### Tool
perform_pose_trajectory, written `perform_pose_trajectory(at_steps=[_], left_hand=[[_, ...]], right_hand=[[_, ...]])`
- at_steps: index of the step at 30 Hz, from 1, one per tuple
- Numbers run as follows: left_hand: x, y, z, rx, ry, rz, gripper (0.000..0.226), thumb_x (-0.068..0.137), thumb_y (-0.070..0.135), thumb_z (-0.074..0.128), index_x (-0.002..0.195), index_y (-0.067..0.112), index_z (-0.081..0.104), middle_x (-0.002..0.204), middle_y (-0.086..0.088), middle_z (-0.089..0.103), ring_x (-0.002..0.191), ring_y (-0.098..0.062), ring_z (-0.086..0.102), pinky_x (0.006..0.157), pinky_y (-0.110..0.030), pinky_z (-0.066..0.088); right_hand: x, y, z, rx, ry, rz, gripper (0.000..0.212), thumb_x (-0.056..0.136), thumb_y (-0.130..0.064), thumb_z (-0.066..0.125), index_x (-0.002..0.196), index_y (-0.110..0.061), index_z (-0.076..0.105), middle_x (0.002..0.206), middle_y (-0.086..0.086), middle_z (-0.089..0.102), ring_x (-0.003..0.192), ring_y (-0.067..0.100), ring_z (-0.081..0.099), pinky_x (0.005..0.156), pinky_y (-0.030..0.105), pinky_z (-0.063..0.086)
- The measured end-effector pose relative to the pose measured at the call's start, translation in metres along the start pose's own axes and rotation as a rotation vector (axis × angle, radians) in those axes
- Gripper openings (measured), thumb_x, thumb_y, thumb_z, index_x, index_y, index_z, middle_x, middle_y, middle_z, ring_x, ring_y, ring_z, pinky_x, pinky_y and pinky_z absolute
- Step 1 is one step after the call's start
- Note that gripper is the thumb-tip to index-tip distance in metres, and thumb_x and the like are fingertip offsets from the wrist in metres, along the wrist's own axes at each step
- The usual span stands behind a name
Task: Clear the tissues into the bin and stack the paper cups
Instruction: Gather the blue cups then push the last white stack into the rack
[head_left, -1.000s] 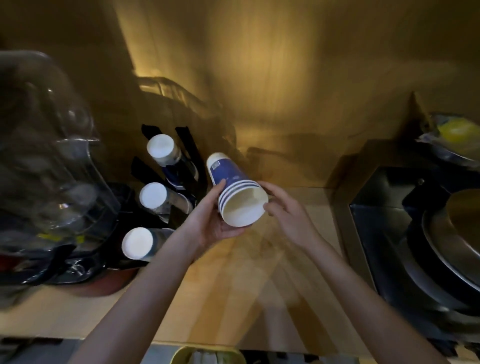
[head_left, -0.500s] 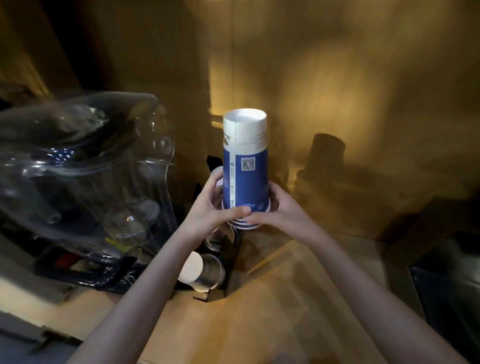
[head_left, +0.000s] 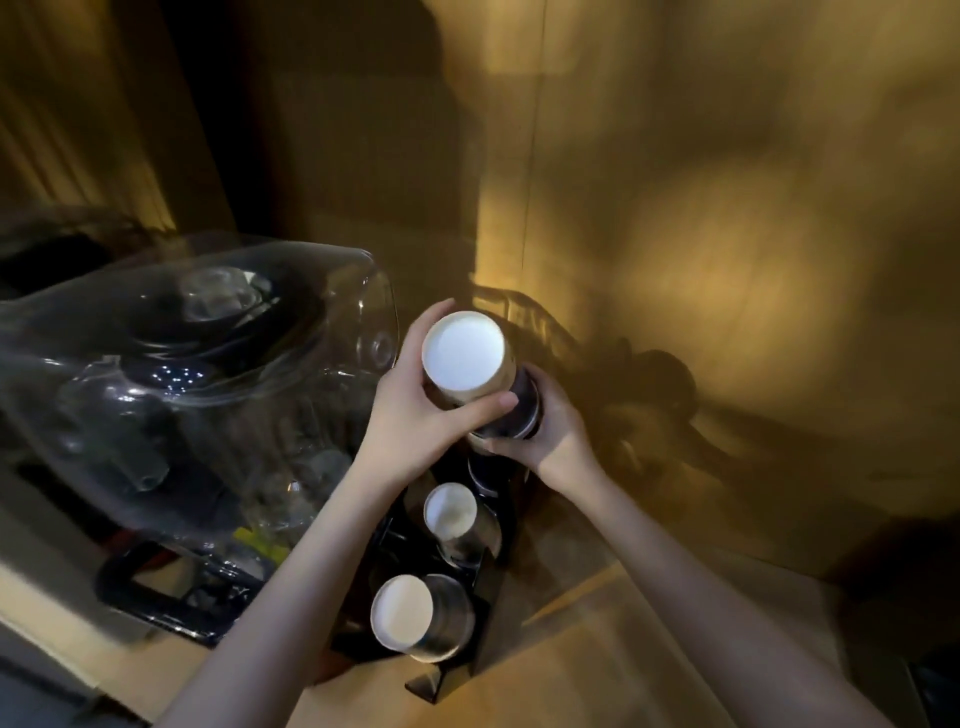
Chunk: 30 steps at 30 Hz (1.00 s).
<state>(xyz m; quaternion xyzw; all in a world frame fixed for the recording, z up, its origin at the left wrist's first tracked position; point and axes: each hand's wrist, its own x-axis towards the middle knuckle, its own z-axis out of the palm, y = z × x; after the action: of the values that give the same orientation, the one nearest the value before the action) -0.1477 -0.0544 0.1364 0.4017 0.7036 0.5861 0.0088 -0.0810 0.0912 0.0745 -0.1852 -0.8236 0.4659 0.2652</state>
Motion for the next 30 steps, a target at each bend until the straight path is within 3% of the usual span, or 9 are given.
perform_pose_trajectory(at_steps=[2, 7, 11, 15, 18, 22, 25, 30], left_hand=[[0.0, 0.001, -0.001, 0.093, 0.037, 0.063, 0.083, 0.061, 0.026, 0.083, 0.13, 0.028, 0.037, 0.112, 0.034, 0.044, 0.103, 0.029, 0.039, 0.083, 0.009, 0.027], [0.002, -0.01, 0.002, 0.184, -0.048, 0.019, 0.071, 0.058, 0.037, 0.077, 0.12, 0.03, 0.042, 0.105, 0.033, 0.05, 0.098, 0.023, 0.046, 0.081, 0.006, 0.032], [0.005, -0.021, 0.007, 0.227, -0.067, -0.022, 0.07, 0.062, 0.033, 0.078, 0.119, 0.027, 0.039, 0.104, 0.02, 0.053, 0.095, 0.003, 0.05, 0.076, 0.007, 0.031], [0.007, -0.039, 0.017, 0.335, -0.167, -0.06, 0.068, 0.066, 0.025, 0.078, 0.12, 0.021, 0.039, 0.115, 0.004, 0.05, 0.103, -0.01, 0.047, 0.082, -0.014, 0.038], [0.005, -0.055, 0.028, 0.439, -0.18, -0.107, 0.071, 0.067, 0.025, 0.077, 0.125, 0.013, 0.038, 0.128, -0.009, 0.043, 0.113, -0.02, 0.046, 0.087, -0.023, 0.034], [0.007, -0.067, 0.037, 0.589, -0.181, -0.121, 0.073, 0.07, 0.032, 0.074, 0.129, 0.008, 0.038, 0.128, -0.016, 0.041, 0.116, -0.033, 0.046, 0.092, -0.037, 0.043], [0.012, -0.07, 0.044, 0.666, -0.227, -0.117, 0.076, 0.074, 0.037, 0.07, 0.134, 0.008, 0.034, 0.128, -0.016, 0.043, 0.115, -0.033, 0.047, 0.09, -0.038, 0.045], [0.023, -0.071, 0.054, 0.73, -0.304, -0.162, 0.083, 0.077, 0.037, 0.067, 0.14, 0.009, 0.02, 0.136, -0.014, 0.039, 0.113, -0.033, 0.051, 0.087, -0.039, 0.046]], right_hand=[[0.0, 0.004, 0.003, -0.011, -0.018, 0.014, 0.091, 0.052, -0.024, 0.085, 0.131, -0.019, 0.04, 0.135, 0.005, 0.051, 0.122, 0.019, 0.048, 0.1, 0.034, 0.042], [0.003, 0.017, 0.011, -0.115, -0.065, 0.066, 0.086, 0.06, -0.024, 0.083, 0.133, -0.021, 0.037, 0.137, 0.004, 0.048, 0.124, 0.021, 0.047, 0.1, 0.038, 0.044], [0.003, 0.024, 0.015, -0.108, -0.087, 0.094, 0.088, 0.064, -0.025, 0.081, 0.137, -0.02, 0.032, 0.139, 0.005, 0.047, 0.127, 0.021, 0.045, 0.104, 0.042, 0.042], [-0.001, 0.026, 0.012, -0.163, -0.095, 0.058, 0.085, 0.07, -0.027, 0.077, 0.14, -0.018, 0.029, 0.142, 0.005, 0.044, 0.13, 0.02, 0.041, 0.103, 0.033, 0.038], [-0.003, 0.021, 0.007, -0.193, -0.128, -0.004, 0.067, 0.078, -0.016, 0.066, 0.137, -0.019, 0.033, 0.136, 0.003, 0.05, 0.126, 0.018, 0.045, 0.097, 0.025, 0.037], [0.0, 0.017, 0.0, -0.231, -0.119, -0.091, 0.041, 0.084, -0.009, 0.056, 0.124, -0.018, 0.049, 0.118, 0.002, 0.062, 0.109, 0.015, 0.056, 0.088, 0.025, 0.045], [0.002, 0.018, -0.002, -0.267, -0.103, -0.12, 0.033, 0.085, -0.007, 0.053, 0.117, -0.016, 0.054, 0.11, 0.004, 0.065, 0.101, 0.017, 0.059, 0.083, 0.027, 0.047], [0.003, 0.026, -0.002, -0.31, -0.106, -0.085, 0.041, 0.087, -0.006, 0.049, 0.127, -0.014, 0.046, 0.118, 0.009, 0.063, 0.104, 0.022, 0.06, 0.087, 0.036, 0.052]])
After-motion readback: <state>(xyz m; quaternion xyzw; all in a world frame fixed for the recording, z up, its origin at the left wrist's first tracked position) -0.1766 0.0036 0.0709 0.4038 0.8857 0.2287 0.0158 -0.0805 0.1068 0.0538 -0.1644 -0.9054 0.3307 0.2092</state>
